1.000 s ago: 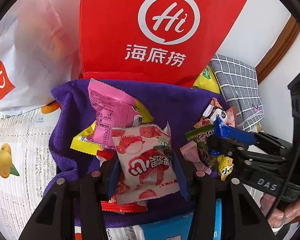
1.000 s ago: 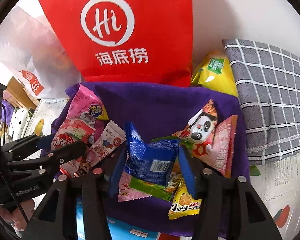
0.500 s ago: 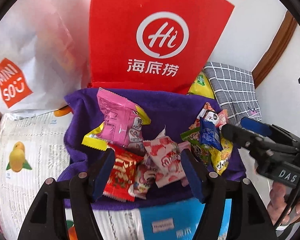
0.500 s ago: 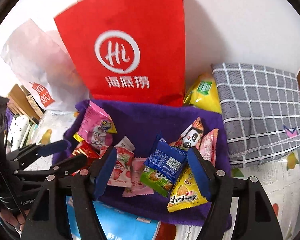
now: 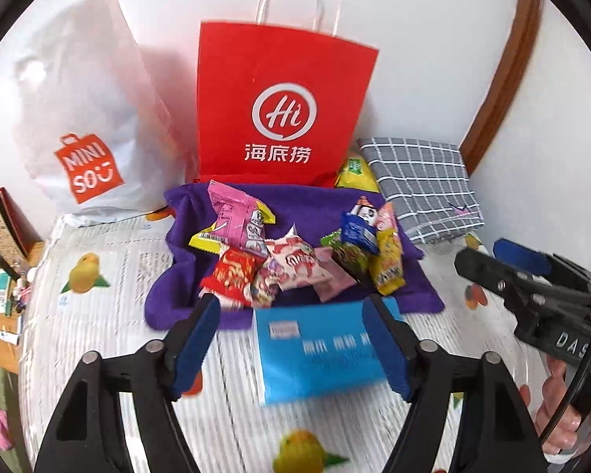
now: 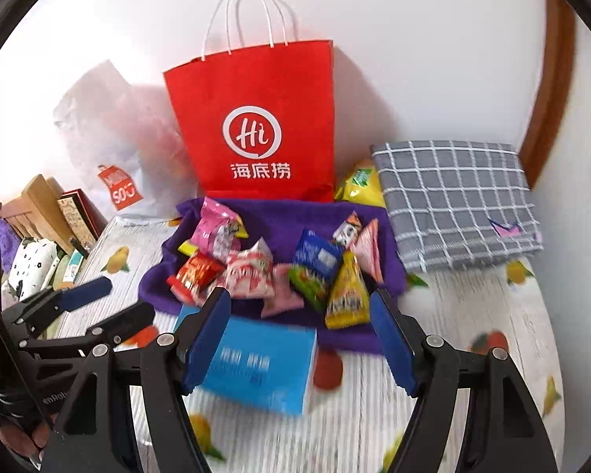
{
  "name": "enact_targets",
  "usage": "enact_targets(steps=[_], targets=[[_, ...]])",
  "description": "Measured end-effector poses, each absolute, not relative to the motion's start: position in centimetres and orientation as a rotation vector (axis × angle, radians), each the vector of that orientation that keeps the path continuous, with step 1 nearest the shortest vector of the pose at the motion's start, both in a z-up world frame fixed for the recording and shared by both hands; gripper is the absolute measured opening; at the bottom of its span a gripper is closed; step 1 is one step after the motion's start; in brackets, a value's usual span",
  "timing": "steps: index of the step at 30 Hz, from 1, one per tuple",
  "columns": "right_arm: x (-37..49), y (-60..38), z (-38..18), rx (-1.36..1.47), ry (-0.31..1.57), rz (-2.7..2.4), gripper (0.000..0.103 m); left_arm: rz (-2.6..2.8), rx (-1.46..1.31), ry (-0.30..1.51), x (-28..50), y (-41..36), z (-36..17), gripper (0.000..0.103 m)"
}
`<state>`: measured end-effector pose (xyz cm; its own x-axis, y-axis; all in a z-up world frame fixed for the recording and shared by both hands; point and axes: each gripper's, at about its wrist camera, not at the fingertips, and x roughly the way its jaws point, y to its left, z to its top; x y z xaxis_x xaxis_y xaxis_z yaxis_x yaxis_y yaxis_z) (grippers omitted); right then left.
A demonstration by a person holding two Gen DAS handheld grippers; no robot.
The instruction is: Organize snacks
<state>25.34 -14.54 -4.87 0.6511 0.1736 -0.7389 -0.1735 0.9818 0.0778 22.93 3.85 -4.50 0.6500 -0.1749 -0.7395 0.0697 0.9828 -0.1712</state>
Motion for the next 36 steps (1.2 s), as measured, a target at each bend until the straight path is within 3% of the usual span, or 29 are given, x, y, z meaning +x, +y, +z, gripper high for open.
enact_targets(steps=[6, 11, 19, 25, 36], targets=[[18.2, -15.5, -3.8, 0.008, 0.802, 0.146, 0.077, -0.128, -0.097, 0.800, 17.0, 3.2, -2.6, 0.082], [12.6, -16.5, -3.0, 0.020, 0.761, 0.120, 0.088, -0.120, -0.095, 0.756, 12.5, 2.8, -1.7, 0.089], [6.1, -17.5, -3.4, 0.062, 0.754, 0.105, 0.088, -0.120, -0.086, 0.713, 6.4, 2.2, -1.2, 0.090], [2.4, -17.6, -3.9, 0.057, 0.716, 0.081, 0.101, -0.109, -0.061, 0.681, 3.0, 1.8, -1.4, 0.092], [-1.3, -18.3, -4.3, 0.051, 0.699, 0.044, 0.102, -0.085, -0.062, 0.657, -0.4, 1.6, -1.9, 0.093]])
